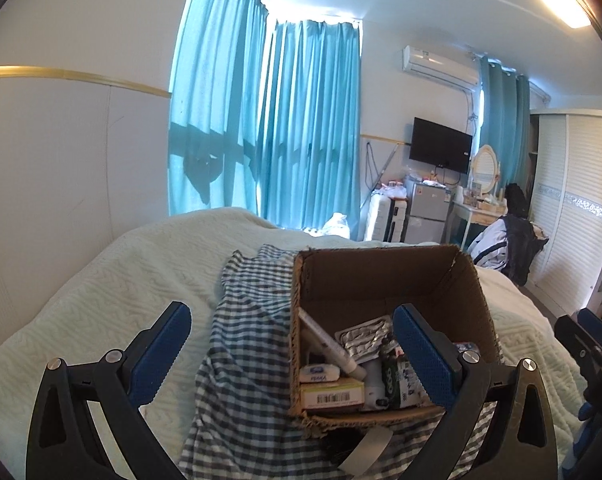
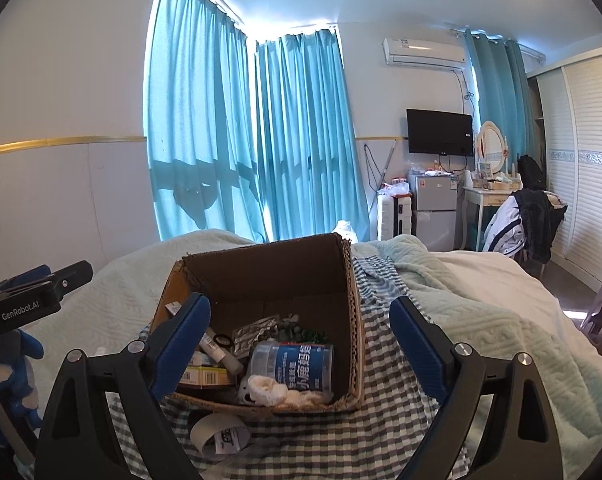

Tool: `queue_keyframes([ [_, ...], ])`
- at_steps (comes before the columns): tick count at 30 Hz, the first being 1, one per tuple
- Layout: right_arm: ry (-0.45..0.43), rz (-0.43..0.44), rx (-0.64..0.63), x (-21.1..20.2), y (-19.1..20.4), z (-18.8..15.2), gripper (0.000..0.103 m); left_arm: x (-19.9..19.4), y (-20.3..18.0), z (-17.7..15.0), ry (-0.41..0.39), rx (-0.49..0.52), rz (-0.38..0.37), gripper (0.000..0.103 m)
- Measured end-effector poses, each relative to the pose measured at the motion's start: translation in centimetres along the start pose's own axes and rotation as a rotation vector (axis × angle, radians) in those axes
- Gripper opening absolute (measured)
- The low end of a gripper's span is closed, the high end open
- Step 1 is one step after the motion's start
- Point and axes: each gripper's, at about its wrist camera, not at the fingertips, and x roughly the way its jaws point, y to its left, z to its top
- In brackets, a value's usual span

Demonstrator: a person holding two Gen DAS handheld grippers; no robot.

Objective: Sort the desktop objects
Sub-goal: 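Withdraw both grippers from the box toward the tape roll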

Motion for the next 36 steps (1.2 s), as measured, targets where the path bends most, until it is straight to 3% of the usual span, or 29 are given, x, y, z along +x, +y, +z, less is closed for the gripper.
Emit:
queue_keyframes([
  [14, 0.095, 0.029, -0.016, -2.5, 1.3, -3.5, 0.092, -1.5, 0.5, -4.2, 0.087, 0.032, 0.039, 0.103],
  [23, 0.250, 0.039, -0.077, 0.1, 3.3, -7.8, 0.092, 0.8, -0.2, -7.9, 0.205, 0.095, 0.049, 0.103],
  [27, 0.312, 0.052, -0.071, 1.5, 3.4, -9.4, 0.092, 2.8, 0.2, -9.7, 0.286, 0.063, 0.013, 0.103],
  [32, 0.381, 0.041, -0.078, 3.3, 3.3, -11.1, 0.091, 5.6, 0.1, -12.5, 0.383, 0.050, 0.024, 0.103],
  [36, 0.429, 0.052, -0.066, 4.5, 3.1, -12.5, 0.091, 7.4, 0.0, -14.1, 0.436, 0.034, -0.008, 0.098],
])
